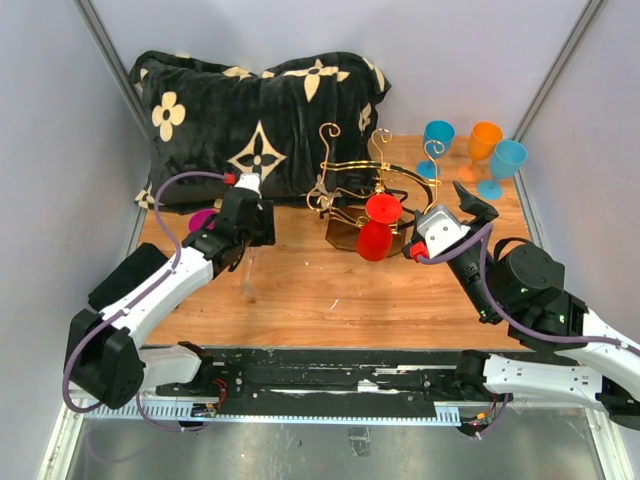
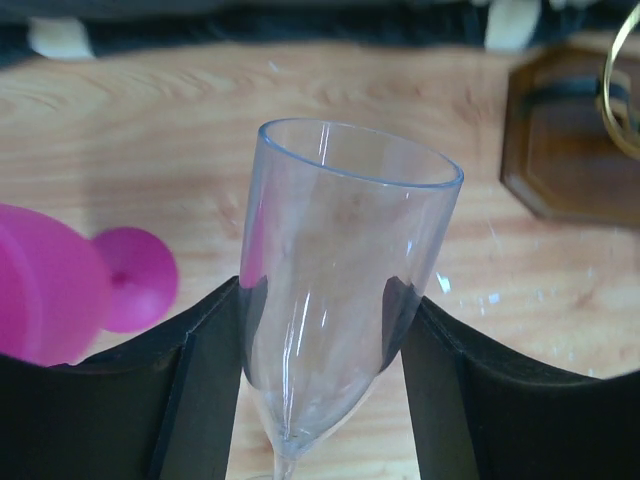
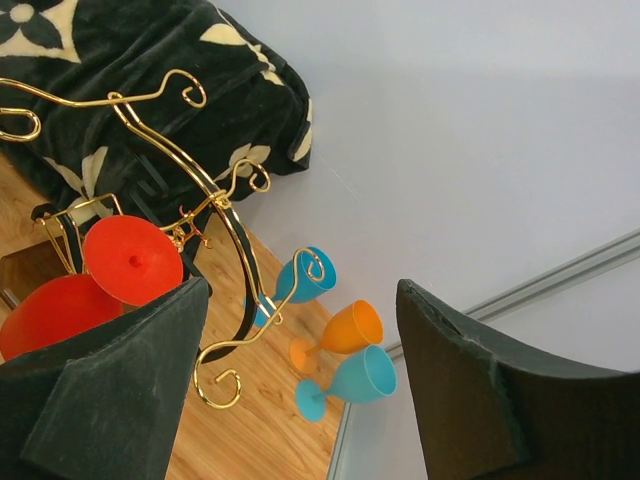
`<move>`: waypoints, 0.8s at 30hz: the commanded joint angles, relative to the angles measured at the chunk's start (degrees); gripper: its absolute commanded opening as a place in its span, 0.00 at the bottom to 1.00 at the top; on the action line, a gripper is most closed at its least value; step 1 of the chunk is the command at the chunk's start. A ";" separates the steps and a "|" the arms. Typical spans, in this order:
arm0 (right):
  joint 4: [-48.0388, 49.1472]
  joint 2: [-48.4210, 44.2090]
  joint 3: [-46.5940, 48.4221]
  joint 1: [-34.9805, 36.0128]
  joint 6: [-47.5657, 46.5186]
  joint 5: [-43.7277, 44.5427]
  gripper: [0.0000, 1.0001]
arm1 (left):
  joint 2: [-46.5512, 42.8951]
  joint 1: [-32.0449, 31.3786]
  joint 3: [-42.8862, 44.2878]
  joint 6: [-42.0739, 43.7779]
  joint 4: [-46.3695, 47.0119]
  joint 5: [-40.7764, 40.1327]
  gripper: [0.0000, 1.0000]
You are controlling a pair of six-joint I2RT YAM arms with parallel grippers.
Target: Take the wine glass off the wine glass rack
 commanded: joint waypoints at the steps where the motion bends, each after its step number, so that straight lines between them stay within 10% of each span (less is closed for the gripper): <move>1: 1.39 0.12 -0.40 -0.41 0.00 -0.68 0.77 | -2.42 1.66 -0.65 -0.60 9.60 -8.20 0.26; 24: -0.46 1.21 0.85 -0.41 -0.68 -1.77 0.77 | 8.45 1.66 -20.02 12.52 85.88 -19.14 0.13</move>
